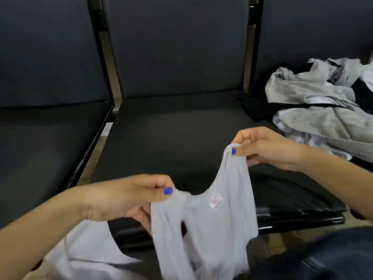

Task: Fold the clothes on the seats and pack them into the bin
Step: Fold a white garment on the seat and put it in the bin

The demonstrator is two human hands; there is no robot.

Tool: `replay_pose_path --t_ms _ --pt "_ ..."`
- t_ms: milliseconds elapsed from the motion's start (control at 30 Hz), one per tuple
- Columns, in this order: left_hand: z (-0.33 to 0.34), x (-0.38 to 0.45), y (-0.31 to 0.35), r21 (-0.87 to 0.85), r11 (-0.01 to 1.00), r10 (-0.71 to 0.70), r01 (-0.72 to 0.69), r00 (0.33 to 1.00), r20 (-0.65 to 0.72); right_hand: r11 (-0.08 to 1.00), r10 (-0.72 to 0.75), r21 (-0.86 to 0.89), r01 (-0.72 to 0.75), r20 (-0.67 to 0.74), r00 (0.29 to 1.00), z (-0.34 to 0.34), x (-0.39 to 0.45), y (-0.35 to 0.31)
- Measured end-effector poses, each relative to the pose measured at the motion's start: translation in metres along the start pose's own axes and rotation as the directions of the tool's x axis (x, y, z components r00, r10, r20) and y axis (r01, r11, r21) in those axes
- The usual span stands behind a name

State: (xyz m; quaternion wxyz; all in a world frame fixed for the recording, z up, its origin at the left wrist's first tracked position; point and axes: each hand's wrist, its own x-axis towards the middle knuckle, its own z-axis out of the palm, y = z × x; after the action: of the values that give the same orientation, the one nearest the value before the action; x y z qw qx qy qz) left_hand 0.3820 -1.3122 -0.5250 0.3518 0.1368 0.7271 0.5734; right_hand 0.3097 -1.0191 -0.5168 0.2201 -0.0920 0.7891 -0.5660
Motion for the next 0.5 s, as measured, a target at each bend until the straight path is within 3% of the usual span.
replay_pose_path --t_ms 200,367,433,500 --pt "-0.005 -0.020 0.000 -0.186 0.965 0.124 -0.184 0.948 -0.293 0.985 0.052 0.162 -0.063 0.067 0.996 -0.007 -0.010 -0.007" --pt "-0.015 -0.041 -0.001 -0.224 0.925 0.197 -0.308 0.890 -0.412 0.973 0.036 0.224 -0.057 0.094 0.995 -0.018 -0.011 -0.007" --pt "-0.021 -0.051 0.005 -0.510 0.770 0.252 -0.383 0.917 -0.308 0.936 0.031 0.344 -0.075 0.131 0.991 -0.024 -0.012 -0.005" --pt "-0.032 -0.058 0.003 -0.621 0.666 0.173 -0.412 0.896 -0.408 0.901 0.028 0.425 -0.090 0.148 0.989 -0.026 -0.015 -0.009"
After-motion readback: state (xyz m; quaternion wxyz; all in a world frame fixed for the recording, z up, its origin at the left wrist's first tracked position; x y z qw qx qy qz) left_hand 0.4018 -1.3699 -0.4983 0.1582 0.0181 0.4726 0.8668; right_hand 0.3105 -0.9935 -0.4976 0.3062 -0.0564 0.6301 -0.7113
